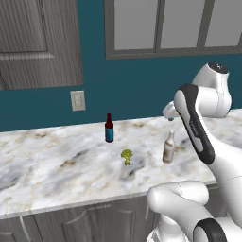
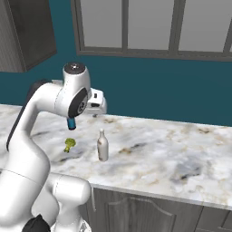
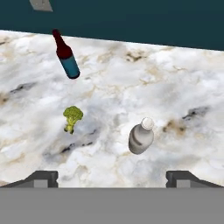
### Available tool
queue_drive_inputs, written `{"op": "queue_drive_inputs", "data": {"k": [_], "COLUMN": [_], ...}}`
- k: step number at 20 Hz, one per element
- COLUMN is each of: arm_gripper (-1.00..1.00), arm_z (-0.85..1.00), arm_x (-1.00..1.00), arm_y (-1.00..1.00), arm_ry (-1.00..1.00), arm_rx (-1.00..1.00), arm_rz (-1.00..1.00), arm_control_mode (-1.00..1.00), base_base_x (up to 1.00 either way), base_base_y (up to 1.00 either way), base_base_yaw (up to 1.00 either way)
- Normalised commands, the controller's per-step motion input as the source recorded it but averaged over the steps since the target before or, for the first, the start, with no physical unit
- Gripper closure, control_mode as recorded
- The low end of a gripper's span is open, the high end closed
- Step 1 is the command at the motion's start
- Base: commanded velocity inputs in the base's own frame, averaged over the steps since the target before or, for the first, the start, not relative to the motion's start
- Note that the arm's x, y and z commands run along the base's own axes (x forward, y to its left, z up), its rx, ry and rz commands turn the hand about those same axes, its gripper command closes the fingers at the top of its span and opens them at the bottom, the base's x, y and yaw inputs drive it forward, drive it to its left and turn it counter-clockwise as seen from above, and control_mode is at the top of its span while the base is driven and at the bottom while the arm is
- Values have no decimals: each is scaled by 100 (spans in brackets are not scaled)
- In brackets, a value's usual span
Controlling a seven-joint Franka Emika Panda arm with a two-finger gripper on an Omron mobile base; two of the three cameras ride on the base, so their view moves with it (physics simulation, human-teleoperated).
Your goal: Place the liquor and beer on the top shelf of the fridge to keep them out of children's reach, and place the broccoli on lower shelves for easy access.
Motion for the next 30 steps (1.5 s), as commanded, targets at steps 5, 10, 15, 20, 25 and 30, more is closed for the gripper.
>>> {"op": "queue_drive_inputs", "data": {"k": [5, 10, 15, 20, 25, 30], "arm_gripper": [-100, -100, -100, -100, -100, -100], "arm_z": [0, 0, -5, -22, -34, -36], "arm_x": [-28, -18, -14, -2, 0, 0], "arm_y": [-42, -50, -42, -25, -2, 0], "arm_ry": [-4, -2, 0, 0, -1, -5], "arm_rx": [0, 2, 1, 0, 0, 0], "arm_rz": [5, 5, 9, 15, 16, 15], "arm_control_mode": [-100, -100, -100, -100, -100, -100], "base_base_x": [0, 0, 0, 0, 0, 0], "base_base_y": [0, 0, 0, 0, 0, 0], "base_base_yaw": [0, 0, 0, 0, 0, 0]}}
